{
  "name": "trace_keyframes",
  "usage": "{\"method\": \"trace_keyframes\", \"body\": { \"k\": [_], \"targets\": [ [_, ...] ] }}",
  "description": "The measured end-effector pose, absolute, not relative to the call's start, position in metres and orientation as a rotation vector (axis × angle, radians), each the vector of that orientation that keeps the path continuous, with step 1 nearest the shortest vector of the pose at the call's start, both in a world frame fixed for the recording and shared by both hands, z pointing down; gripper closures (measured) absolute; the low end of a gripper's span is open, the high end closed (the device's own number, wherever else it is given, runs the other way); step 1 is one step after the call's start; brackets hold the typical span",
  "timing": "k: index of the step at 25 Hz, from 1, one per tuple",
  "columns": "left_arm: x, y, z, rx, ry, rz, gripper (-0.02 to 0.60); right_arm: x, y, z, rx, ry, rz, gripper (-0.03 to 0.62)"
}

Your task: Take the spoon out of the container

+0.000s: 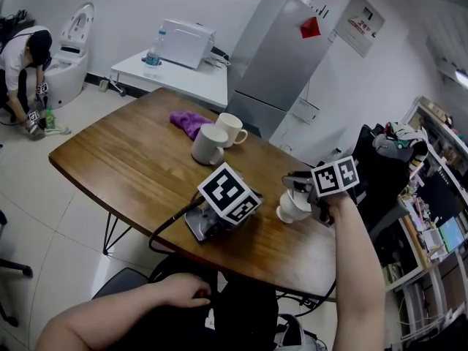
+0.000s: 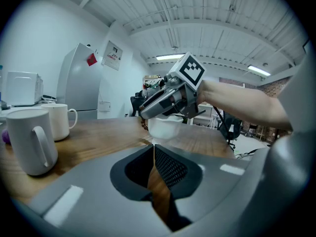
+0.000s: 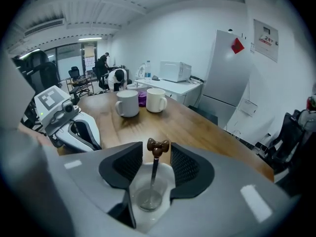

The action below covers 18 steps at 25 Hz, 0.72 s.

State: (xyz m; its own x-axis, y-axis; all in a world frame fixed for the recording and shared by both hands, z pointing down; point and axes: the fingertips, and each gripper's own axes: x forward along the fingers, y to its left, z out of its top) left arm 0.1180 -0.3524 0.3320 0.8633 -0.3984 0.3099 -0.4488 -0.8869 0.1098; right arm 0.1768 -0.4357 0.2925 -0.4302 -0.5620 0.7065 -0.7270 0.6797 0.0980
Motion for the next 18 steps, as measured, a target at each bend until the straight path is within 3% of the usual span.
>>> {"method": "trace_keyframes", "body": {
  "k": [2, 18],
  "targets": [
    [0.117, -0.352, 0.332, 2.859, -0.656, 0.419, 0.569, 0.179, -0.436, 0.288, 1.011, -2.158, 0.266, 0.465],
    [0.115, -0.353, 0.335, 2.858, -0.651, 0.418, 0.569, 0.188, -0.419, 0.248, 1.076, -2.277, 0.201, 0.468]
  ]
}}
